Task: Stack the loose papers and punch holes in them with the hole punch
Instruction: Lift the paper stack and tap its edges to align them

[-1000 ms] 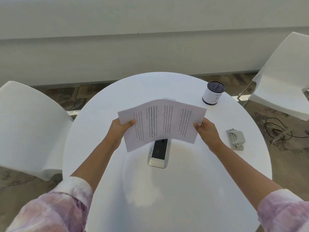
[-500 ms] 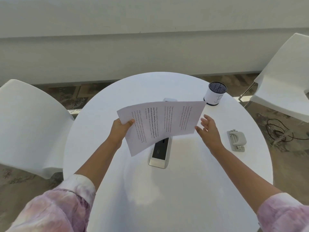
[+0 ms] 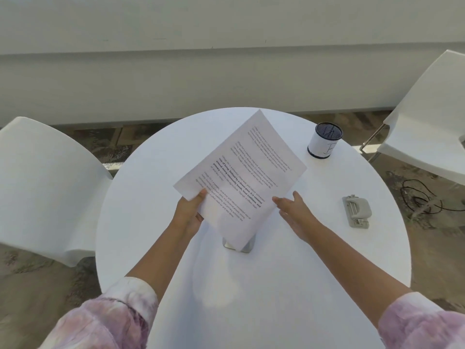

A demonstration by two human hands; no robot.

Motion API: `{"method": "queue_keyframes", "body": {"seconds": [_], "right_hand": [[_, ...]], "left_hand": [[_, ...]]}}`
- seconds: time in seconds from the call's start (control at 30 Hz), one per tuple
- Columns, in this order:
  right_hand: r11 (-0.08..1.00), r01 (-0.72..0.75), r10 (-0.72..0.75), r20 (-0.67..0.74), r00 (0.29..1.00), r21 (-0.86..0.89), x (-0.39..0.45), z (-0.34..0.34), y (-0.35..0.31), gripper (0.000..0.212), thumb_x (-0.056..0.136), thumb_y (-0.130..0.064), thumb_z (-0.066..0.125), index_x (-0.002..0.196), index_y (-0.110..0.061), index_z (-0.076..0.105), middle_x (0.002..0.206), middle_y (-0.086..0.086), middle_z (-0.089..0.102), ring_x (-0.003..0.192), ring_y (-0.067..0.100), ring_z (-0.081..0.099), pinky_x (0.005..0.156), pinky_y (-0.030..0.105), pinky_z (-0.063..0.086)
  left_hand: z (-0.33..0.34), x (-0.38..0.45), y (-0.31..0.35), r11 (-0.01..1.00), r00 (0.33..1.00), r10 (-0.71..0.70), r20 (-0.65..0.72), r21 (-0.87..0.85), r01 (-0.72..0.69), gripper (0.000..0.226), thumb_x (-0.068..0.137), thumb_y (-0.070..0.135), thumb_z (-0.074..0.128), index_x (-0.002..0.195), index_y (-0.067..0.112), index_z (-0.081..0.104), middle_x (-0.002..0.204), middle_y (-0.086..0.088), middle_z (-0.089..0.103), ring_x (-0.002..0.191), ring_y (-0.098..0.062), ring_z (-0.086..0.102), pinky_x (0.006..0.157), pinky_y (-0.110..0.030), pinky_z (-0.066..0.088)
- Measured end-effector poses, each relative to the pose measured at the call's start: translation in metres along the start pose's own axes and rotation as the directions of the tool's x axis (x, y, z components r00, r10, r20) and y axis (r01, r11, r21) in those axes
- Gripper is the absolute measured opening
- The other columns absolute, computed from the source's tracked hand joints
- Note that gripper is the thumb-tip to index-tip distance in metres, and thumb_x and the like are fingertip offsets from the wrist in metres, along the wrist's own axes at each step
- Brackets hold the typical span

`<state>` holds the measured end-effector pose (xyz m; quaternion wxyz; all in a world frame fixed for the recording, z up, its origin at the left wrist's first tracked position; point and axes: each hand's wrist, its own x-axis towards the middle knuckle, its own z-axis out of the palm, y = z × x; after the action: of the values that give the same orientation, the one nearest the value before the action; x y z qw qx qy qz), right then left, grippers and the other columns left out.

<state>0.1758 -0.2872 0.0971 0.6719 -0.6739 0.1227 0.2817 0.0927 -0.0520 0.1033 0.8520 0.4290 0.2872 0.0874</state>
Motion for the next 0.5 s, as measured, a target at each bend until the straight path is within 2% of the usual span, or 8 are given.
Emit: {"method": "queue_keyframes", "body": {"seconds": [0.07,0.1,0.17,0.2,0.27,0.33,0.43,0.5], "right_hand": [[0.984,-0.030,0.027,0.018,0.999,0.177,0.001,0.006,-0.004,0.081,0.089,-0.006,0.057,0.147,-0.008,0.001,0.123,0.010,0.054,0.118,0.024,0.051,0.108,0.037,0.038],[0.971,-0.034,0.030,0.021,0.999,0.235,0.001,0.008,-0.006,0.070,0.089,-0.002,0.055,0.144,-0.005,0.013,0.118,0.010,0.057,0.113,0.025,0.056,0.100,0.036,0.045],[0.968,-0.011,0.010,0.005,1.000,0.250,0.001,0.011,-0.009,0.034,0.089,0.004,0.052,0.121,-0.003,0.044,0.122,0.016,0.059,0.096,0.024,0.063,0.082,0.032,0.056],[0.969,0.006,-0.004,-0.008,1.000,0.247,0.000,0.012,-0.010,0.024,0.089,0.006,0.050,0.110,-0.005,0.050,0.121,0.017,0.059,0.089,0.022,0.063,0.075,0.029,0.057],[0.972,0.041,-0.033,-0.038,0.999,0.233,0.001,0.011,-0.012,0.025,0.089,0.009,0.048,0.110,-0.004,0.053,0.109,0.013,0.063,0.083,0.019,0.063,0.068,0.025,0.058],[0.979,0.092,-0.081,-0.068,0.994,0.182,0.002,0.008,-0.014,0.030,0.089,0.008,0.049,0.116,-0.004,0.053,0.102,0.010,0.064,0.083,0.017,0.063,0.072,0.027,0.057],[0.979,0.159,-0.149,-0.082,0.985,0.124,0.003,0.003,-0.018,0.031,0.089,0.008,0.049,0.117,-0.005,0.052,0.114,0.015,0.061,0.097,0.025,0.061,0.087,0.036,0.049],[0.976,0.206,-0.200,-0.087,0.976,0.067,0.002,-0.002,-0.021,0.031,0.090,0.007,0.048,0.117,-0.007,0.052,0.118,0.017,0.061,0.102,0.028,0.060,0.091,0.040,0.048]], "left_hand": [[0.001,-0.003,-0.006,0.998,0.999,-0.043,-0.014,-0.053,0.042,0.023,0.088,0.005,0.056,0.106,0.019,0.059,0.094,0.005,0.069,0.084,-0.010,0.066,0.063,-0.025,0.058],[0.002,-0.004,-0.008,0.996,0.998,-0.057,-0.016,-0.073,0.056,0.024,0.088,0.005,0.056,0.108,0.018,0.059,0.096,0.004,0.069,0.084,-0.010,0.067,0.062,-0.025,0.058],[0.003,-0.005,-0.011,0.991,0.996,-0.082,-0.026,-0.107,0.079,0.025,0.087,0.004,0.056,0.108,0.018,0.059,0.094,0.003,0.070,0.080,-0.009,0.068,0.062,-0.026,0.058],[0.003,-0.006,-0.013,0.989,0.996,-0.089,-0.028,-0.120,0.085,0.025,0.087,0.004,0.057,0.107,0.018,0.060,0.091,0.004,0.072,0.078,-0.009,0.069,0.062,-0.026,0.058],[0.004,-0.007,-0.014,0.988,0.995,-0.094,-0.016,-0.128,0.091,0.025,0.086,0.003,0.057,0.106,0.018,0.060,0.084,0.005,0.074,0.076,-0.009,0.070,0.063,-0.027,0.058],[0.003,-0.009,-0.014,0.990,0.996,-0.093,0.003,-0.106,0.093,0.026,0.086,0.002,0.057,0.107,0.017,0.060,0.085,0.005,0.074,0.079,-0.010,0.070,0.065,-0.027,0.058],[0.000,-0.009,-0.015,0.994,0.996,-0.090,0.026,-0.060,0.091,0.028,0.085,0.000,0.058,0.107,0.016,0.060,0.089,0.003,0.074,0.080,-0.011,0.070,0.069,-0.030,0.059],[-0.004,-0.009,-0.015,0.995,0.995,-0.090,0.049,-0.037,0.092,0.025,0.086,-0.001,0.056,0.105,0.015,0.060,0.091,0.001,0.073,0.081,-0.013,0.069,0.075,-0.032,0.057]]}}
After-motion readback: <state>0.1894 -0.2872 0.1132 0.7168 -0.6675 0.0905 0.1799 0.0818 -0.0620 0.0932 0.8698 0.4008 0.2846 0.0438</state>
